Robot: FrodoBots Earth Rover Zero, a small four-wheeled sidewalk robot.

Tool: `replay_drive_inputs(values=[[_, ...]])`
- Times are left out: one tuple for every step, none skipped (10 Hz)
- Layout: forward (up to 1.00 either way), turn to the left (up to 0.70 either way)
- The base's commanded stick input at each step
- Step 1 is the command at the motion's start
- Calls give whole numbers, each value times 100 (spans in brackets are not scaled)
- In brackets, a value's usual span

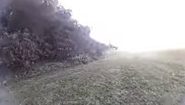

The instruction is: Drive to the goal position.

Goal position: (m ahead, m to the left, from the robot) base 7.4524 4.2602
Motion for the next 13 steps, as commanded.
replay_drive_inputs(values=[[60,-15],[60,-15],[60,-15],[60,-15],[60,-15],[60,-15],[60,-14],[60,-10],[60,-6],[60,-3],[60,-1],[60,0],[60,0]])
